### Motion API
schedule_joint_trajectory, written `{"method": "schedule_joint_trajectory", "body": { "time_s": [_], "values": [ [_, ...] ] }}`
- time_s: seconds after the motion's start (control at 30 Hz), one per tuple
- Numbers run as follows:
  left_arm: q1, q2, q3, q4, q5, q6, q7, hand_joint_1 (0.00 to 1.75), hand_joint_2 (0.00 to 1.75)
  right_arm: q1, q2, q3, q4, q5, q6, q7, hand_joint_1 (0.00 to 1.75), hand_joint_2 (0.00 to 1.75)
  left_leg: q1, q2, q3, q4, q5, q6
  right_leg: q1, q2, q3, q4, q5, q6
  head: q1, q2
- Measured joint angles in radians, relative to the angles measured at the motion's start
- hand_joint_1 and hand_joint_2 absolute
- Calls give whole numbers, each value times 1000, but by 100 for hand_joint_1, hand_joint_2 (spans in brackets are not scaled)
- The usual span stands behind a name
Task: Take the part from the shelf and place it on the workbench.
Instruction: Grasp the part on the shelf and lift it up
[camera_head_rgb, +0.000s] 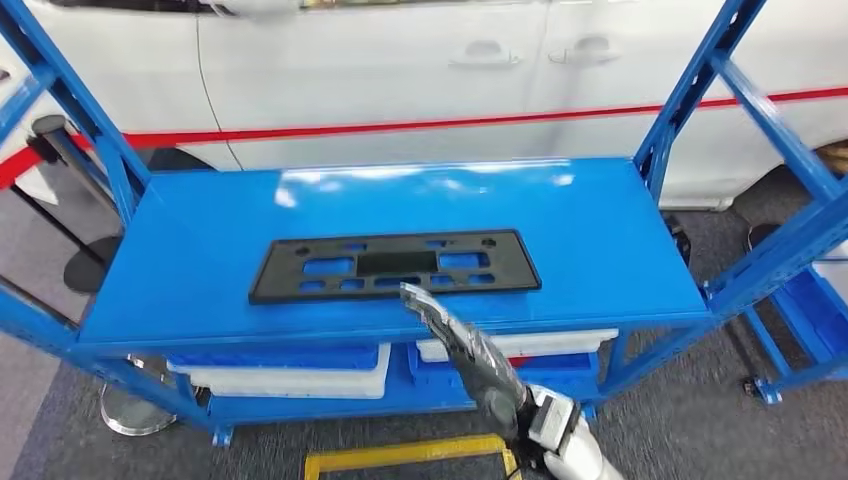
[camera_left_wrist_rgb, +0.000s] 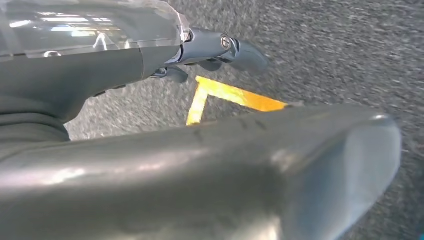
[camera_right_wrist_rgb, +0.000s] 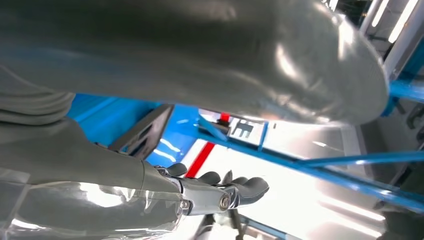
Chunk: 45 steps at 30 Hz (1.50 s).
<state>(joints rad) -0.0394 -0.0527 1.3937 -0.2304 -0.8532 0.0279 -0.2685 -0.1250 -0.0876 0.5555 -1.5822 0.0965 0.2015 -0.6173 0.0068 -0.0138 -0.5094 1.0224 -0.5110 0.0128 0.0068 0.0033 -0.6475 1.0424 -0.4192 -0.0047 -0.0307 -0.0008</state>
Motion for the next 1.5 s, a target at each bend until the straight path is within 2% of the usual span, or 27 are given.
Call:
{"method": "schedule_joint_trajectory", "body": {
  "time_s": [0.1,0.13,0.2,0.27,0.3,0.33,0.37,0.4,0.43,0.5,0.63,0.7,0.77,0.8,0.83,0.87,0.93,0.97,1.03,1.13,1.2,1.27,1.3,1.33,1.37,1.43,1.5],
  "values": [
    [-1,-1,0,-1,-7,-6,-5,0,0,-9,1,4,10,-2,-4,3,0,0,-2,1,6,18,-2,-15,-1,3,15,-13,-1,-16,0,0],
    [-1,-1,0,-1,-9,-9,-7,0,0,-13,2,6,13,-2,-6,4,0,0,-1,3,-4,43,-9,-19,-3,2,25,-18,-4,-22,0,0],
    [-4,-1,0,-1,-13,-15,-9,0,0,-21,6,12,21,2,-9,5,0,0,2,6,-54,138,-48,-25,-4,0,41,-24,-11,-32,-1,0],
    [-4,-1,0,-1,-17,-18,-10,0,0,-32,14,19,35,6,-12,6,0,0,4,7,-127,244,-95,-32,-2,0,48,-23,-20,-38,-1,0],
    [-3,-1,0,-1,-19,-18,-10,0,0,-39,20,24,45,7,-13,7,0,0,5,7,-152,269,-100,-35,-1,1,52,-22,-25,-38,-1,0],
    [-3,-1,0,-1,-21,-17,-10,0,0,-48,25,29,55,9,-14,8,0,0,5,7,-162,260,-82,-37,-1,3,57,-21,-30,-38,-1,0],
    [-3,-1,0,-1,-23,-17,-10,0,0,-59,32,35,65,11,-13,12,0,0,5,7,-154,216,-43,-38,-1,4,65,-19,-36,-36,-1,0],
    [-4,-1,0,-1,-25,-16,-11,0,0,-71,38,40,75,15,-11,15,0,44,5,8,-135,150,6,-36,-2,4,72,-18,-42,-34,-1,0],
    [-5,0,0,-1,-26,-16,-12,0,0,-83,43,46,85,19,-8,18,0,87,4,8,-117,90,39,-33,-1,4,79,-17,-48,-31,-1,0],
    [-8,0,0,-2,-27,-15,-16,0,0,-105,53,60,107,37,-7,26,0,175,-1,9,-97,21,65,-21,1,3,82,-13,-55,-23,-1,0],
    [-5,-2,0,-2,-29,-11,-21,0,0,-140,71,92,149,86,-20,35,0,175,3,10,-92,2,77,-1,3,2,74,0,-71,-5,0,0],
    [-7,-4,0,-2,-30,-10,-22,0,0,-160,80,110,174,99,-21,37,0,175,7,11,-89,-5,80,5,-2,2,36,79,-115,8,3,0],
    [-9,-4,0,-2,-31,-9,-22,0,0,-179,89,130,210,109,-15,43,0,175,7,11,-88,-6,78,8,-9,1,-33,204,-165,16,5,0],
    [-9,-4,0,-2,-31,-9,-23,0,0,-186,94,141,230,114,-12,48,0,175,7,11,-87,-5,77,8,-13,1,-58,244,-170,18,5,0],
    [-9,-4,0,-2,-32,-8,-23,0,0,-195,101,151,251,117,-12,53,0,175,7,10,-86,-5,76,7,-16,0,-68,251,-157,20,5,0],
    [-9,-5,0,-2,-33,-7,-24,0,0,-208,111,161,274,120,-14,58,0,175,7,10,-84,-5,74,5,-18,0,-59,220,-128,19,5,0],
    [-10,-6,0,-2,-37,-7,-25,0,0,-242,134,175,318,125,-22,67,0,175,6,9,-79,-4,71,0,-19,-2,-3,91,-58,14,5,0],
    [-12,-6,0,-2,-38,-7,-25,0,0,-257,144,180,337,130,-30,71,0,175,5,9,-78,-3,69,-4,-17,-2,21,36,-37,10,5,0],
    [-14,-7,0,-2,-39,-7,-27,0,0,-278,158,189,366,175,-84,87,0,175,3,8,-77,-5,67,-15,-11,-2,41,-10,-31,4,5,0],
    [-14,-7,0,-2,-41,-7,-32,0,0,-308,178,202,414,330,-251,130,0,175,7,8,-78,1,58,-34,-12,1,45,-22,-24,-13,4,0],
    [-15,-7,0,-2,-43,-10,-36,0,0,-331,192,215,446,455,-365,163,0,175,9,8,-109,73,13,-41,-14,0,50,-29,-20,-24,3,0],
    [-15,-7,0,-2,-48,-14,-38,0,0,-342,200,232,483,601,-466,206,0,175,9,8,-169,204,-48,-45,-10,-1,51,-29,-22,-30,3,0],
    [-14,-8,0,-2,-49,-15,-39,0,0,-343,201,242,504,675,-509,230,0,175,9,9,-194,254,-63,-47,-8,-2,52,-28,-23,-31,3,0],
    [-13,-8,0,-2,-51,-16,-39,0,0,-343,201,253,523,740,-543,251,0,175,9,9,-203,271,-59,-47,-6,-2,52,-27,-24,-32,3,0],
    [-13,-7,0,-2,-53,-17,-39,0,0,-343,202,264,540,795,-570,271,0,175,9,9,-194,248,-36,-46,-5,-1,52,-25,-25,-32,3,0],
    [-14,-7,0,-2,-57,-17,-38,0,0,-345,208,282,567,879,-612,308,0,175,9,9,-136,124,29,-40,-4,0,53,-19,-30,-29,3,0],
    [-17,-7,0,-2,-60,-17,-38,0,0,-352,217,298,592,950,-647,343,0,175,6,8,-90,25,60,-30,-1,2,52,-13,-35,-22,4,0]
  ]
}}
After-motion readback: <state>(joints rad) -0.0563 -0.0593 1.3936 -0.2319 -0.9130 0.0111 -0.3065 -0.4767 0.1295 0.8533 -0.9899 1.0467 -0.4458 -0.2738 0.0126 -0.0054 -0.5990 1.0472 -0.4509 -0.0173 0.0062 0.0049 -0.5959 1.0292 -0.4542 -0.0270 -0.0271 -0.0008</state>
